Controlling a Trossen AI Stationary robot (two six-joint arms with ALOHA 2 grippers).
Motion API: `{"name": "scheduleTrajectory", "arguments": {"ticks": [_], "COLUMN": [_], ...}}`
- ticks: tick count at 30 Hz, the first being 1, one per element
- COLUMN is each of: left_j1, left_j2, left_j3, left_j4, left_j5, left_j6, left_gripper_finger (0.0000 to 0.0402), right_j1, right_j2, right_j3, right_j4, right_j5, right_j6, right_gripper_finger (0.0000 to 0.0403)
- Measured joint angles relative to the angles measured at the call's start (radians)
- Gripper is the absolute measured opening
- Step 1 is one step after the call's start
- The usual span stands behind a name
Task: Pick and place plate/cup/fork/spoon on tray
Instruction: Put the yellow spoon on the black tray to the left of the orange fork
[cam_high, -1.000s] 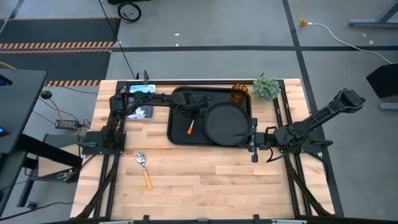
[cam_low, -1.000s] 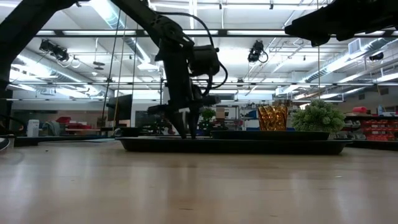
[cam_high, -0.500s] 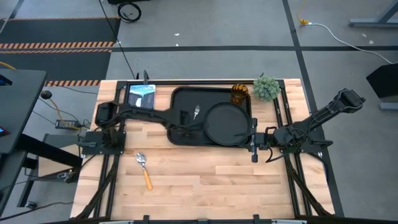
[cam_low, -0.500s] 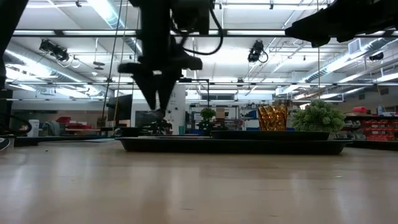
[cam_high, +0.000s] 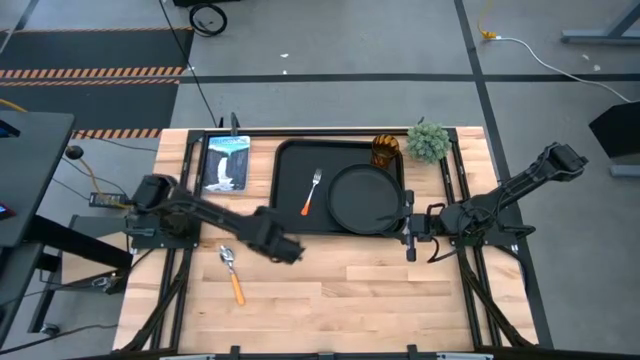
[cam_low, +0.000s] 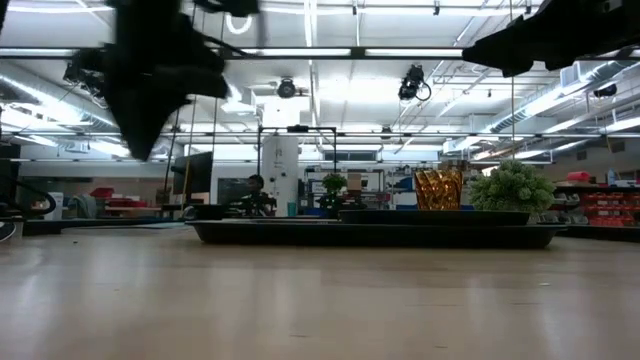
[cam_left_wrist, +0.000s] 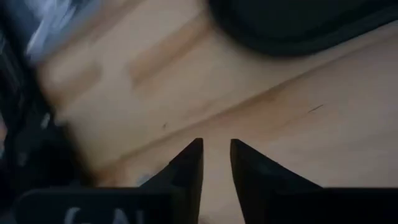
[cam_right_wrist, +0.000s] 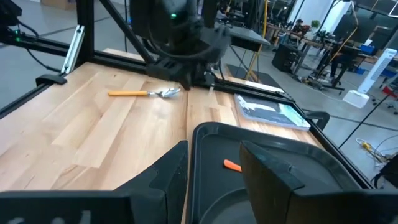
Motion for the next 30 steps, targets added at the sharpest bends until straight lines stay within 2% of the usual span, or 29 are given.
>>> {"name": "scheduleTrajectory", "arguments": {"ticks": [6,11,15,22,26,30], "left_j1": [-0.101,-0.191,-0.263,-0.362,-0.382,-0.38], "left_j2": [-0.107,-0.141,-0.143,-0.143,-0.143,-0.142], "left_j3": [-0.149,-0.211,-0.242,-0.247,-0.247,-0.247], "left_j4": [0.091,0.145,0.149,0.208,0.24,0.253], "left_j5": [0.041,0.05,0.1,0.161,0.193,0.191], "left_j6": [-0.276,-0.457,-0.605,-0.81,-0.87,-0.885], "left_gripper_finger": [0.0058,0.0061,0.0087,0.0161,0.0198,0.0215], "right_j1": [0.0,-0.001,-0.001,-0.001,0.002,0.002], "right_j2": [-0.01,-0.011,-0.011,-0.011,-0.011,-0.011], "right_j3": [0.0,0.0,0.0,0.0,0.0,0.0], "right_j4": [0.006,0.01,0.012,0.012,0.011,0.008], "right_j5": [0.0,0.0,0.0,-0.027,-0.035,-0.058], "right_j6": [-0.011,-0.014,-0.012,-0.007,0.002,0.01], "right_gripper_finger": [0.0151,0.0151,0.0151,0.0151,0.0151,0.0151]}}
